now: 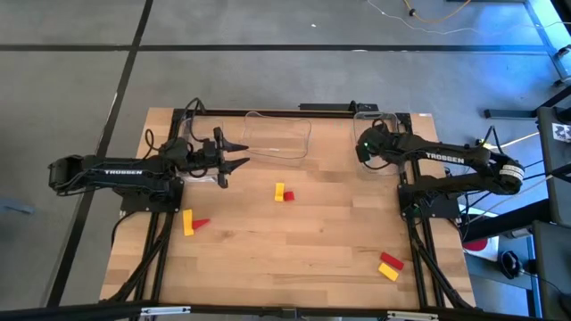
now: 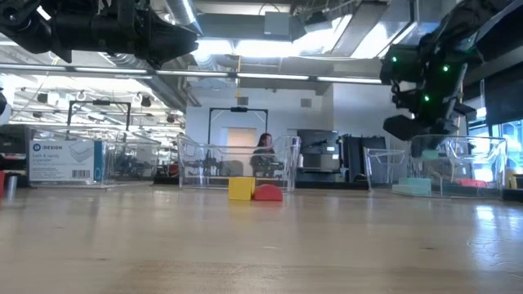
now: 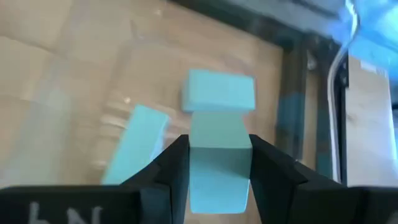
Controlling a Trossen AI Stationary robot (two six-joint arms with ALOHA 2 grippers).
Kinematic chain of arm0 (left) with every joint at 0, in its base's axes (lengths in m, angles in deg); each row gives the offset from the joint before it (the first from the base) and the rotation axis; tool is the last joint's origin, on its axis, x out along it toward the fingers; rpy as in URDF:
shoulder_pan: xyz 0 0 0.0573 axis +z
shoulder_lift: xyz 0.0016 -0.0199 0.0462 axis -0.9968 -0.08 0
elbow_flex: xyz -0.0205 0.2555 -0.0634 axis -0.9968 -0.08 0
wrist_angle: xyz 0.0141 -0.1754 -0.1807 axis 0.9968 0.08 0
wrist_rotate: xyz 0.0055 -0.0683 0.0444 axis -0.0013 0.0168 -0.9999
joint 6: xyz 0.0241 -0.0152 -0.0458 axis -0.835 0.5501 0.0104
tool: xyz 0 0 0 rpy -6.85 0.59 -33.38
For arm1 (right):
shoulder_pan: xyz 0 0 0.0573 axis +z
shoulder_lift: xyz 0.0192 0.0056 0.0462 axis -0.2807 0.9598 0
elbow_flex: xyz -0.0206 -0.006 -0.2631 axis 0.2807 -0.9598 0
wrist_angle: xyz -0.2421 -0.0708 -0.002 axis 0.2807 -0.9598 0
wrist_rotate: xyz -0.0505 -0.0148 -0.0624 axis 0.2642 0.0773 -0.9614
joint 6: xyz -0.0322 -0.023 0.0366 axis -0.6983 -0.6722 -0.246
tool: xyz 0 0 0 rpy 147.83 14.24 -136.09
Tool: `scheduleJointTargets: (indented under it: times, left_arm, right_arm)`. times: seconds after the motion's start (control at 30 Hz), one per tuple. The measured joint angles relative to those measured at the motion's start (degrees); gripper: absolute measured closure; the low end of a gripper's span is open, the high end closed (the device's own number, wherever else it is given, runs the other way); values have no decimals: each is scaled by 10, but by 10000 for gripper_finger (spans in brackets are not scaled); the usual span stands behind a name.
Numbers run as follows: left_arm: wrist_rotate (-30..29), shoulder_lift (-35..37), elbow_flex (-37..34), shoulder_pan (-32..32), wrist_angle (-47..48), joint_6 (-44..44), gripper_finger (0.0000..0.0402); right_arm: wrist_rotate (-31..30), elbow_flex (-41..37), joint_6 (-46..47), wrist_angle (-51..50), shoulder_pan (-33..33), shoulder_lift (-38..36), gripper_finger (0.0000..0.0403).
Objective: Sort & place blocks by color
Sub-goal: Put the blue block into the right transparent bin, then put the left red block into the middle transparent bin
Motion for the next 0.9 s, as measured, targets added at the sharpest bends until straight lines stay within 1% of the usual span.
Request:
scheduleJointTargets:
  times: [0.2,0.3,0.37,0.5,0.6,0.7,0.8,0.9]
  left_arm:
    - [0,0,0,0,0,0,237]
    - [0,0,0,0,0,0,237]
    - [0,0,0,0,0,0,237]
    - [-7,0,0,0,0,0,237]
    - [-16,0,0,0,0,0,237]
    - [-16,0,0,0,0,0,237]
    - [-16,0,0,0,0,0,237]
    - [-16,0,0,0,0,0,237]
  right_arm:
    - [50,-14,-20,11,-31,0,272]
    - [55,-15,-22,9,-34,0,268]
    - [52,-15,-15,9,-34,0,239]
    - [37,-15,-15,10,-34,0,165]
    - [37,-11,-15,8,-34,0,136]
    - [36,0,-30,7,-34,0,128]
    - [34,16,-51,19,-21,-3,133]
    - [35,18,-103,93,5,-12,141]
